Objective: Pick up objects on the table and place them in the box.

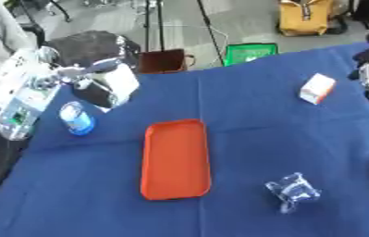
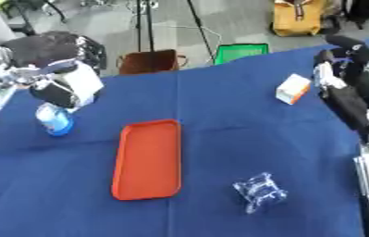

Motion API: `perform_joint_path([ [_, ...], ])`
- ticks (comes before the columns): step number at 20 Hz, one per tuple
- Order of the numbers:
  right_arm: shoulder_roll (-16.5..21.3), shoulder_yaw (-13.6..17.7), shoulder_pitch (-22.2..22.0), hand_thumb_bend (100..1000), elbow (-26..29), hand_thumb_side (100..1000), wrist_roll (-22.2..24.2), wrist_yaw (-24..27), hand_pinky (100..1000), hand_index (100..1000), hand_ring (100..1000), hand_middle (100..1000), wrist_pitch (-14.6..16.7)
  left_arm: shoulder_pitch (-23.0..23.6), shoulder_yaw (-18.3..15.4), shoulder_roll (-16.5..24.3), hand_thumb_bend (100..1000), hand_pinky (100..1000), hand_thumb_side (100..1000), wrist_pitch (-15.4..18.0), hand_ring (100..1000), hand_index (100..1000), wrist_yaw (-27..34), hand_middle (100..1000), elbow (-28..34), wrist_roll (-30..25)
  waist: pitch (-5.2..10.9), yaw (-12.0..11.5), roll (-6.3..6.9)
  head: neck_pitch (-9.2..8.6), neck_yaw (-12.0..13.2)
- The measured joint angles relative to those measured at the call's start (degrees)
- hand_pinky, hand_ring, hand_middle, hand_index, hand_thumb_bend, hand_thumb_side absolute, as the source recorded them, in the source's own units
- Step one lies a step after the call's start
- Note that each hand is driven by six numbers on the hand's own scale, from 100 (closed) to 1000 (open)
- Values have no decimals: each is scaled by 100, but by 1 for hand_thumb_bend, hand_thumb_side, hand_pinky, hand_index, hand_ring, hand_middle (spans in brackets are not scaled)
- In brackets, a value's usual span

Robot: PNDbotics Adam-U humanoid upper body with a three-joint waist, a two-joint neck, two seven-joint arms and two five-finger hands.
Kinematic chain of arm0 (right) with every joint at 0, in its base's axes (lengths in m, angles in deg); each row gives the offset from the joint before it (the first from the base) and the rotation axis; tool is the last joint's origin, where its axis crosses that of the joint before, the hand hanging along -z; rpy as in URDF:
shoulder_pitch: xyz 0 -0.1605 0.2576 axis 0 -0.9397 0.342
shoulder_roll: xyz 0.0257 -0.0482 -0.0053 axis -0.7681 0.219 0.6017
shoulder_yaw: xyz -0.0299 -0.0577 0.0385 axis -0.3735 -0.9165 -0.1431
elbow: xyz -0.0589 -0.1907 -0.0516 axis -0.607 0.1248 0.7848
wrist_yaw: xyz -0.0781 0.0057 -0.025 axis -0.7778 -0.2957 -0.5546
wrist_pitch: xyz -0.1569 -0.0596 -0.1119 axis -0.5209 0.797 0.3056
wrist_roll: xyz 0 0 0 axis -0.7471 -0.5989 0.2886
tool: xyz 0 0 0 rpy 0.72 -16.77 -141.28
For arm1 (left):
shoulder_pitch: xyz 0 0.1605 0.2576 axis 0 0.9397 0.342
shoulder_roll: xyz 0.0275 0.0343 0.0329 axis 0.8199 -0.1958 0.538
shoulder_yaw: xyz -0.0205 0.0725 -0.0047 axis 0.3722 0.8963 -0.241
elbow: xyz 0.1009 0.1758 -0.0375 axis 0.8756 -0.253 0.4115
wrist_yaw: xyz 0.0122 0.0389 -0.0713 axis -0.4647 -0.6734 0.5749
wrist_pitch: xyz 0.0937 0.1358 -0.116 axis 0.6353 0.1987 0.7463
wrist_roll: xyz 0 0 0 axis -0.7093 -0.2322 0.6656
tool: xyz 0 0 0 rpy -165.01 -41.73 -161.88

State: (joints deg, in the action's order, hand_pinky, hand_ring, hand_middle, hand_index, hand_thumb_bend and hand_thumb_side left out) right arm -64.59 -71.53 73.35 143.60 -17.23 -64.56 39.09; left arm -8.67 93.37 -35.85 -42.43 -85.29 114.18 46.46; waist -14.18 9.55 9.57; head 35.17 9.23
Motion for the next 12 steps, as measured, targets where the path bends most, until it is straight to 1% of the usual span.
perform_joint_path([
  [5,-27,-1,25,100,0,499,3,0,694,851,529,619,-2,-25,201,-294,100,689,233,49,584,440,-180,615,-279,502,-2,32,-11,0,7],
  [6,-41,-1,27,100,0,488,3,0,694,851,529,619,-2,-25,241,-364,100,689,268,55,583,440,-219,615,-334,599,-3,34,-20,0,7],
  [7,-47,-3,29,100,0,498,3,0,694,851,529,619,-1,-27,282,-436,100,689,234,64,583,440,-258,615,-386,686,-4,36,-28,0,8],
  [12,-69,-24,40,100,0,499,18,0,694,851,528,619,8,-35,444,-673,100,687,244,142,579,445,-430,612,-557,934,-10,51,-35,-9,15],
])
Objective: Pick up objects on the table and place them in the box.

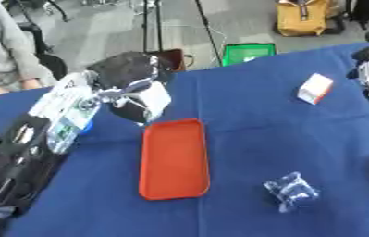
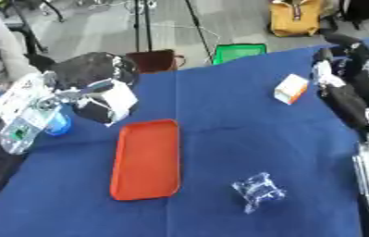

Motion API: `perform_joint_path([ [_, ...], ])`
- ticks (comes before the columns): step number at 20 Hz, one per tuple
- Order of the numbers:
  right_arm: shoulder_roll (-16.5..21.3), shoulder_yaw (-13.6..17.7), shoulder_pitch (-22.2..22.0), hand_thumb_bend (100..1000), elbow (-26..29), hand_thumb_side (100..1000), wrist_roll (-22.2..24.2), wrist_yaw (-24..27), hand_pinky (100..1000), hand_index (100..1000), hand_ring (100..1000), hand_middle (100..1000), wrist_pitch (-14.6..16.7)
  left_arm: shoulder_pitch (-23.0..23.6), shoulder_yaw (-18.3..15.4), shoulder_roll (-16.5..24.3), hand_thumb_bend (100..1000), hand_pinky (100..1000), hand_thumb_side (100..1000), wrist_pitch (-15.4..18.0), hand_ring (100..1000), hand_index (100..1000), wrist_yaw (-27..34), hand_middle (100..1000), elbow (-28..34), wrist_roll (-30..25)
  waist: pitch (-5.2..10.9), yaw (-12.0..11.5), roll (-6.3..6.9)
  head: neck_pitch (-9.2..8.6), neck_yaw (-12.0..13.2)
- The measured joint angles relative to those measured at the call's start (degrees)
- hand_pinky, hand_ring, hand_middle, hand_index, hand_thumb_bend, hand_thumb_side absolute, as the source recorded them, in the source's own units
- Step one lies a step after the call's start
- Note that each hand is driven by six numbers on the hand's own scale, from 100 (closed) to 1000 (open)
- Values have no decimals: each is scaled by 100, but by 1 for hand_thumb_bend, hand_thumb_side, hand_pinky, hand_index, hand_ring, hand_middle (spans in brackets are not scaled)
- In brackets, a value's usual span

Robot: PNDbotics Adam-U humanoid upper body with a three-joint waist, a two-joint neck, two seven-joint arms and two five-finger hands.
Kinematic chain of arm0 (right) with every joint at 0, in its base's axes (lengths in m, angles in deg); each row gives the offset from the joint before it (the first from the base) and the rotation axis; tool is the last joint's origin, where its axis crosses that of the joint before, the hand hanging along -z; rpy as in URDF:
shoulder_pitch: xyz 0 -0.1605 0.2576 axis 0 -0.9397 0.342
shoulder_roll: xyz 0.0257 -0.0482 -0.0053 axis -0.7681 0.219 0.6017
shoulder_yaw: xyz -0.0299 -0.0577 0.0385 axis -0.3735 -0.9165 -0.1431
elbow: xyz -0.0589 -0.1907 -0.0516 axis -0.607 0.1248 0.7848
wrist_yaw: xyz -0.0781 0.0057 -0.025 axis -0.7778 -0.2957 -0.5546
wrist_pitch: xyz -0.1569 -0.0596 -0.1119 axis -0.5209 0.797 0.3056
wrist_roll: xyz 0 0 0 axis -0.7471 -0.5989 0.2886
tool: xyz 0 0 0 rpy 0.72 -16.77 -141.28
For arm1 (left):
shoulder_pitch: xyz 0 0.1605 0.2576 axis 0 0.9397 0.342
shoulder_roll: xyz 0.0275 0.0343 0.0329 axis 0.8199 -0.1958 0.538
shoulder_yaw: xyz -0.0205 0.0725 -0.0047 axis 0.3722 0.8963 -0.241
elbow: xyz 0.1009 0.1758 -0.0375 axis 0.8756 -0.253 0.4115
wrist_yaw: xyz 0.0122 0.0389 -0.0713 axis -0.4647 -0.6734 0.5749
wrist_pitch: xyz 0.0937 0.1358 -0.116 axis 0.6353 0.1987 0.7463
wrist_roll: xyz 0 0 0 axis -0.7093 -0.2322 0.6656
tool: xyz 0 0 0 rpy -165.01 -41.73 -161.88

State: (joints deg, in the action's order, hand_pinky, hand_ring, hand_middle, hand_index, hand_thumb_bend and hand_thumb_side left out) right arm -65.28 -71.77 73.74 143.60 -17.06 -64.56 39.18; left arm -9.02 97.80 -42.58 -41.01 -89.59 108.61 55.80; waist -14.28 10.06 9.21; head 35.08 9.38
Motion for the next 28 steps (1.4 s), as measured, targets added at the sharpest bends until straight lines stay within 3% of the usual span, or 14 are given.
perform_joint_path([
  [10,-21,-7,35,100,0,499,17,0,693,850,528,618,2,73,234,-251,100,674,267,115,562,464,-51,602,-223,187,-32,11,-9,-1,-34],
  [21,-31,-8,82,100,-3,505,20,1,693,851,526,618,3,164,319,-450,100,686,308,197,600,525,-197,632,-577,483,-79,32,-52,-1,-47],
  [25,-31,-8,90,100,-10,506,20,2,693,851,526,618,3,174,353,-502,290,719,374,312,639,655,-352,693,-698,470,-99,49,-56,0,-51],
  [26,-31,-8,90,100,-18,506,20,2,693,851,526,618,3,176,354,-507,290,719,374,350,639,655,-382,693,-711,446,-99,49,-56,0,-52],
  [27,-31,-8,90,100,-25,506,20,2,693,851,526,618,3,179,354,-508,473,738,427,385,673,741,-408,731,-714,416,-100,49,-56,0,-54],
  [28,-31,-8,90,100,-33,506,20,3,693,851,526,618,3,181,354,-509,473,738,427,421,673,741,-424,731,-714,381,-100,48,-56,0,-57],
])
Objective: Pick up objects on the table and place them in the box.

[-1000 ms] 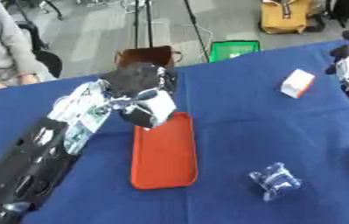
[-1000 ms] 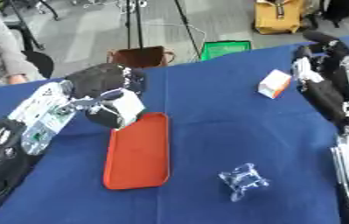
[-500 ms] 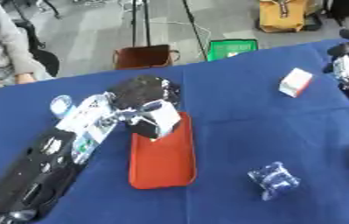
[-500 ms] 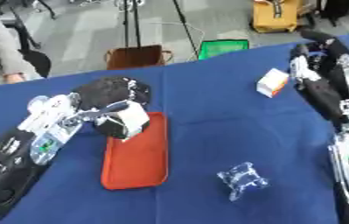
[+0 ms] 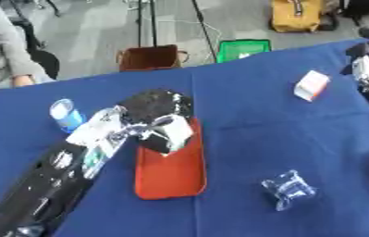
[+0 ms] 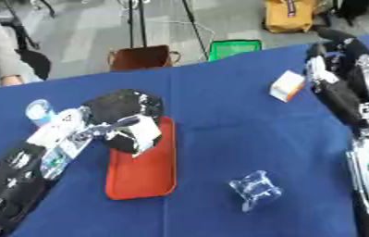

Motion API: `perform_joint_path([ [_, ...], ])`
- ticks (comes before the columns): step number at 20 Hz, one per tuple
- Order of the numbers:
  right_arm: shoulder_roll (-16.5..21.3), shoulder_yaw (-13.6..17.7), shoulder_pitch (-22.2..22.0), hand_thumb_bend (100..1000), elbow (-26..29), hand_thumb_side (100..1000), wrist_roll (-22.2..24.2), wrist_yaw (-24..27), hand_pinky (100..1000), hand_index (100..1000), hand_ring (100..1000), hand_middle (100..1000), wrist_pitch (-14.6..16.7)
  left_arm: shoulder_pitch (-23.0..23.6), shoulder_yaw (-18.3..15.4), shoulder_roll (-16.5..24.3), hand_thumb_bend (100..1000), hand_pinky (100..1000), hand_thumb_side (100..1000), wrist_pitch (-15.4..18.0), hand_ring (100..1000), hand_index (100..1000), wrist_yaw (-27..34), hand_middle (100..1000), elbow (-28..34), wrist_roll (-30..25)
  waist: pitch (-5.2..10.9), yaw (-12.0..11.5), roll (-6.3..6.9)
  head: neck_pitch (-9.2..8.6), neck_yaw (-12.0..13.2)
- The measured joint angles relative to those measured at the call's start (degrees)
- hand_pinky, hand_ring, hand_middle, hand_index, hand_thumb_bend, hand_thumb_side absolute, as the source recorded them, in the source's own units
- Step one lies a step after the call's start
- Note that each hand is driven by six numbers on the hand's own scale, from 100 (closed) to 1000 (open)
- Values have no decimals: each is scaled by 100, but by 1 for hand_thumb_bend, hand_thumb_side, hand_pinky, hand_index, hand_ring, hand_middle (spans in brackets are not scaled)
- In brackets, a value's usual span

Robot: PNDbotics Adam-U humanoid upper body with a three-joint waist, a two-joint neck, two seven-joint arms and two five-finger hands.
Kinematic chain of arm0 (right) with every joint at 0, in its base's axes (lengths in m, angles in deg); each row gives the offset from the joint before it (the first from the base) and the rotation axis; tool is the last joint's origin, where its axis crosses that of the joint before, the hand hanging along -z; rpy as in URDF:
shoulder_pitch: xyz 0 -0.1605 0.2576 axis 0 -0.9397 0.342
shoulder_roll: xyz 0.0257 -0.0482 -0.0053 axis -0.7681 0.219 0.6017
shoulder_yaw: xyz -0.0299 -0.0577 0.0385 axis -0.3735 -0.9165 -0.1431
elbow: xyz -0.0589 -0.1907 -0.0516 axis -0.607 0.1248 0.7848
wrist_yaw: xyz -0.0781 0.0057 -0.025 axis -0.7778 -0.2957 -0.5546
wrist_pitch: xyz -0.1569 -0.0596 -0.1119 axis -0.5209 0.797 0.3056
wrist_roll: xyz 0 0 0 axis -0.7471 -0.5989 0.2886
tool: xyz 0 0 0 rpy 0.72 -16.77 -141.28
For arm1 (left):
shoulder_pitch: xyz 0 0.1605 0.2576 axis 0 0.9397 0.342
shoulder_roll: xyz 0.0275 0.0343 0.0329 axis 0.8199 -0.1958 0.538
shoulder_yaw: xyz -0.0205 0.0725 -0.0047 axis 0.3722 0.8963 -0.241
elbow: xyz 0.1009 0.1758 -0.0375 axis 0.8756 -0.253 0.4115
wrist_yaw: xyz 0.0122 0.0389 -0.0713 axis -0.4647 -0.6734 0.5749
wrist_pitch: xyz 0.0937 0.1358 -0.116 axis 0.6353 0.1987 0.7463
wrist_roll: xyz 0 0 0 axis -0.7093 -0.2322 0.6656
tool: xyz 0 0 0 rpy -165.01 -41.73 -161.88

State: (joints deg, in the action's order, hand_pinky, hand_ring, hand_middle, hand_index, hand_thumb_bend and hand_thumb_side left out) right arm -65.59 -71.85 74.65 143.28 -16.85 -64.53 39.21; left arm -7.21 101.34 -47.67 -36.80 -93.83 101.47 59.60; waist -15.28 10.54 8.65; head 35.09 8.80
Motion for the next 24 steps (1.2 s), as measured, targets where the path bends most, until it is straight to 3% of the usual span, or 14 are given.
perform_joint_path([
  [1,0,0,0,100,-1,507,0,1,693,851,526,618,0,1,0,0,593,752,464,40,700,790,-8,751,3,-41,0,-1,0,0,-2],
  [3,0,0,0,100,-2,506,1,1,693,851,526,618,1,19,-3,0,687,765,511,106,727,815,-6,766,29,-143,0,-4,0,0,-3],
  [4,0,0,0,100,-2,506,1,1,693,851,526,618,1,34,-6,0,779,772,550,131,736,822,11,773,49,-208,0,-6,0,0,-3],
  [8,0,0,0,100,-2,507,1,1,693,851,525,618,1,46,-52,1,918,795,633,176,764,837,146,794,166,-477,0,-7,-8,0,-3],
  [13,0,0,0,100,-2,507,1,2,694,851,525,618,1,97,-111,6,1000,820,694,168,785,851,380,809,308,-761,-1,-7,-10,0,-4],
  [18,-1,0,0,100,-2,508,1,2,694,851,525,618,1,211,-266,26,1000,802,784,37,786,859,892,803,539,-777,-1,-43,-28,0,-10],
  [21,-2,1,0,100,-2,508,1,2,694,851,525,618,1,303,-423,75,1000,799,792,-166,785,860,1434,801,842,-688,-1,-45,-30,-1,-11],
  [24,-2,2,0,100,-2,509,0,2,694,851,525,618,0,469,-724,121,976,739,721,-435,764,853,2135,769,1358,-471,-1,-87,-30,-10,-39],
])
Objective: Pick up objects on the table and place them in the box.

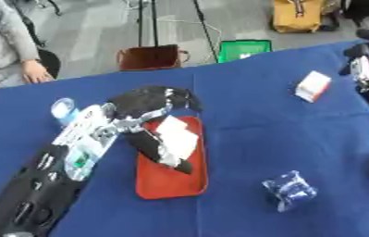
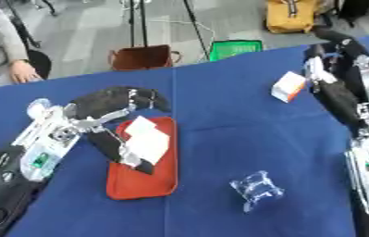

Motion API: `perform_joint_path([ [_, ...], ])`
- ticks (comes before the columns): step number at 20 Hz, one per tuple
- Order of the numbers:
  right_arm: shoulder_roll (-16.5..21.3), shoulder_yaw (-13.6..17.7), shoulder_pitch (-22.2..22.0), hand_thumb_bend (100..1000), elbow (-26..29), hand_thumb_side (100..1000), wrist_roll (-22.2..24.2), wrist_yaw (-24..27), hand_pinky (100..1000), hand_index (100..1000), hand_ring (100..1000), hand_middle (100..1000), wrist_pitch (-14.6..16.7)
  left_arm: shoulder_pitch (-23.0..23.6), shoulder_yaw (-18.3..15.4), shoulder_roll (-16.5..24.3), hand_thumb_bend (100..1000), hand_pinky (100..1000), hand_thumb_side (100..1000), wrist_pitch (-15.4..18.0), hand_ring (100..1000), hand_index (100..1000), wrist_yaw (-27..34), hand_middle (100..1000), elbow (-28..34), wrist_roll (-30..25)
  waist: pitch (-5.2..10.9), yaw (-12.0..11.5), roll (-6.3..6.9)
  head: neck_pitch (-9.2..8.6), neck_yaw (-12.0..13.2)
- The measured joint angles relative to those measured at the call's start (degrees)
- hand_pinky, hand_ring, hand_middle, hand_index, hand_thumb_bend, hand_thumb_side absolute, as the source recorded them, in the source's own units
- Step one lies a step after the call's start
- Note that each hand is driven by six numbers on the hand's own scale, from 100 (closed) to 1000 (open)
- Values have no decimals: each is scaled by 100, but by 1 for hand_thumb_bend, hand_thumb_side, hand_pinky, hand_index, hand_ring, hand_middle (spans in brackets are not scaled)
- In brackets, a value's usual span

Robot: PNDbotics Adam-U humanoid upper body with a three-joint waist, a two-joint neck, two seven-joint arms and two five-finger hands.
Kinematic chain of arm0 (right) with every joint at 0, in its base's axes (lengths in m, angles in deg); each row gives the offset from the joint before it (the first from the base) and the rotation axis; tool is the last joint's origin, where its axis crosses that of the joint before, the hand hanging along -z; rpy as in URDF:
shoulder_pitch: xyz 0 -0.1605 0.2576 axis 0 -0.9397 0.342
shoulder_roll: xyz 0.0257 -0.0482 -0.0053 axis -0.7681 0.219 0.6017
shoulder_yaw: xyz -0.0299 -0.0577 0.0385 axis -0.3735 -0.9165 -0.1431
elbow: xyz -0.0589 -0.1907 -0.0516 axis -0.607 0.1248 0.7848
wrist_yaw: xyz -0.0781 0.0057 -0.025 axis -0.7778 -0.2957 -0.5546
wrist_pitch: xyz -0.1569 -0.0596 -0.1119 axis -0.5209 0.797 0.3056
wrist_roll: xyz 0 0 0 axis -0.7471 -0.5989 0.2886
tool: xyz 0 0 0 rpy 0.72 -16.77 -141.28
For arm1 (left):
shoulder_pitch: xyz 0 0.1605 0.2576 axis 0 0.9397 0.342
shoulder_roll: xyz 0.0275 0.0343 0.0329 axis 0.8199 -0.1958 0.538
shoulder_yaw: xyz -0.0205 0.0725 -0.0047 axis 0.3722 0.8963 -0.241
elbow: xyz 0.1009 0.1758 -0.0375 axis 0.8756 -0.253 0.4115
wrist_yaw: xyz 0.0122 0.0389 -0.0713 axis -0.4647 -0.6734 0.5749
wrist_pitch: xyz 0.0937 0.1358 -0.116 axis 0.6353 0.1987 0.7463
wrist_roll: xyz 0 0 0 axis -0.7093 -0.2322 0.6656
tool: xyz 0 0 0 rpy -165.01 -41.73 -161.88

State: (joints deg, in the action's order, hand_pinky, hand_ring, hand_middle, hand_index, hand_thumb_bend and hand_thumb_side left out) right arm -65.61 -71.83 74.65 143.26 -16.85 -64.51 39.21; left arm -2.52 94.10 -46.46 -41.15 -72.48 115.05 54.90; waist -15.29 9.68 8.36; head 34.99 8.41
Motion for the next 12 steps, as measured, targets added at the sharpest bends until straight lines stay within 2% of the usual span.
perform_joint_path([
  [1,0,2,-1,100,0,509,-1,0,694,851,525,618,0,98,-170,44,976,739,721,-129,764,853,337,769,254,142,0,-22,0,-3,-8],
  [2,1,2,-2,100,0,509,-2,0,694,851,525,618,-1,207,-349,104,884,710,740,-270,751,851,703,754,531,291,0,-46,0,-9,-17],
  [6,1,4,-5,100,0,508,-7,0,694,851,525,618,-2,600,-961,291,842,681,725,-750,743,850,2215,744,1465,780,0,-82,-4,-28,-39],
  [9,1,22,-5,100,1,506,-11,0,694,851,525,618,-4,948,-1368,321,803,660,734,-923,739,851,3075,738,1774,1106,0,-126,-13,-31,-86],
  [10,1,32,-6,100,1,505,-15,0,694,851,526,619,-6,1106,-1509,321,753,655,751,-951,740,856,3318,740,1808,1231,0,-157,-21,-29,-100],
  [11,1,33,-6,100,1,505,-20,0,694,851,526,619,-8,1255,-1642,321,753,655,751,-983,740,856,3509,740,1816,1345,0,-165,-33,-28,-115],
  [12,1,36,-6,100,2,505,-26,0,694,851,525,618,-7,1378,-1752,321,699,640,754,-1006,735,855,3670,734,1814,1442,0,-158,-39,-26,-127],
])
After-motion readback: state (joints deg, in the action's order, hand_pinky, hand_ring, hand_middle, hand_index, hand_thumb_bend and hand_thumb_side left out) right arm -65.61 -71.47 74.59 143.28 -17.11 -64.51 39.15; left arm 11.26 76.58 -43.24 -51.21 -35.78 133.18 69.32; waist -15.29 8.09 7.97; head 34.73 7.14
